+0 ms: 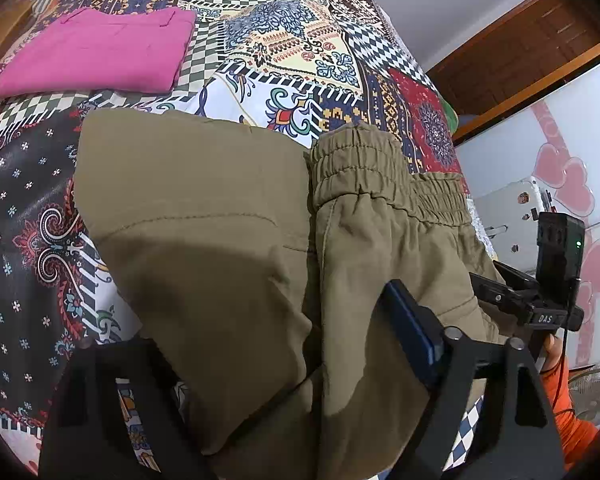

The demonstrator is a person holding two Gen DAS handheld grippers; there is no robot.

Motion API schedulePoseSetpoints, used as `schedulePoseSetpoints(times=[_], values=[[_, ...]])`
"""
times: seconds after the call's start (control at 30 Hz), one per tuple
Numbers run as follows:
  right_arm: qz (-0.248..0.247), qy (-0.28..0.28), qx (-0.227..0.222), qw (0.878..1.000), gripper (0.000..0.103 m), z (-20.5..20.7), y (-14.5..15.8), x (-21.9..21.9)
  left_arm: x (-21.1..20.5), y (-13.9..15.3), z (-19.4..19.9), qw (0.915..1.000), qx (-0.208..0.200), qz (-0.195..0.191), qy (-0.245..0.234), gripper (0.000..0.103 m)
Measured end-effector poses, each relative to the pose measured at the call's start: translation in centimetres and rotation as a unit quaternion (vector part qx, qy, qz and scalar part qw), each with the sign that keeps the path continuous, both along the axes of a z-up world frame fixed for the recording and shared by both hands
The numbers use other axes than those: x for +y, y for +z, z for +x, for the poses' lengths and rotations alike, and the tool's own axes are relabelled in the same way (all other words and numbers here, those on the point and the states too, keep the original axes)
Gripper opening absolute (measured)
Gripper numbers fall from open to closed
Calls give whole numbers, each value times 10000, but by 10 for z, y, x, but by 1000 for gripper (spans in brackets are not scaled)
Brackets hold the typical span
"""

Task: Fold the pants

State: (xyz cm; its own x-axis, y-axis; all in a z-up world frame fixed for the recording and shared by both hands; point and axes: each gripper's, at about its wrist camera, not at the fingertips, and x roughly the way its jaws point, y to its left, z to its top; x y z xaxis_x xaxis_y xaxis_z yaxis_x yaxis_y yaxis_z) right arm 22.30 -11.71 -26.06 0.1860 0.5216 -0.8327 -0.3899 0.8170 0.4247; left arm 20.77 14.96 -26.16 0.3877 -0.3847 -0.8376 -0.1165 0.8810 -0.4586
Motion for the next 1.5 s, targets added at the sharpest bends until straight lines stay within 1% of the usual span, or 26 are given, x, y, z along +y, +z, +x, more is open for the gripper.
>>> schedulePoseSetpoints(times=[0.07, 0.1, 0.13, 0.2, 0.23, 0.27, 0.3, 0.33, 0.37, 0.47, 0.6, 0.7, 0.83, 0.97, 1.2, 1.4, 1.5], values=[[0, 122, -90, 9999, 86, -2, 4, 3, -1, 3, 0, 9999, -94, 36, -32, 71], [67, 182, -103, 9998, 73, -2, 6, 3, -2, 5, 0, 9999, -122, 35, -54, 66], [149, 222, -103, 9996, 61, -2, 8, 4, -4, 7, 1, 9998, -167, 5, -82, 57], [243, 221, -277, 9991, 41, -3, 14, 4, -4, 10, 3, 9997, -215, -14, -90, 47], [280, 231, -279, 9990, 36, -2, 16, 5, -5, 11, 3, 9997, -215, -23, -94, 40], [340, 182, -263, 9989, 34, -1, 18, 4, -5, 13, 4, 9997, -227, 0, -69, 36], [366, 165, -281, 9988, 30, -2, 20, 4, -5, 15, 4, 9997, -248, 8, -60, 33], [355, 151, -316, 9988, 26, -1, 22, 4, -6, 17, 4, 9996, -279, 27, -68, 28], [350, 143, -360, 9986, 25, -2, 25, 4, -7, 19, 4, 9995, -298, 63, -82, 24], [377, 123, -456, 9982, 21, -3, 37, 4, -11, 34, 0, 9982, -506, 257, -181, 18], [189, 266, -774, 9965, 17, -7, 58, 17, -15, 48, -4, 9962, -674, 505, -231, 16], [90, 351, -985, 9945, 17, -9, 69, 27, -7, 56, -7, 9958, -767, 477, -141, 16], [140, 438, -1175, 9920, 17, -8, 86, 38, 9, 70, -13, 9947, -933, 441, 15, 16], [188, 549, -1418, 9882, 17, -5, 104, 59, 27, 90, -18, 9921, -1133, 513, 157, 16], [337, 689, -1679, 9828, 17, 9, 123, 95, 70, 119, -15, 9866, -1453, 613, 421, 16], [318, 839, -1900, 9777, 17, 29, 138, 132, 116, 129, 0, 9845, -1584, 460, 598, 16], [234, 937, -2040, 9742, 17, 37, 142, 154, 141, 131, 11, 9836, -1609, 463, 671, 16]])
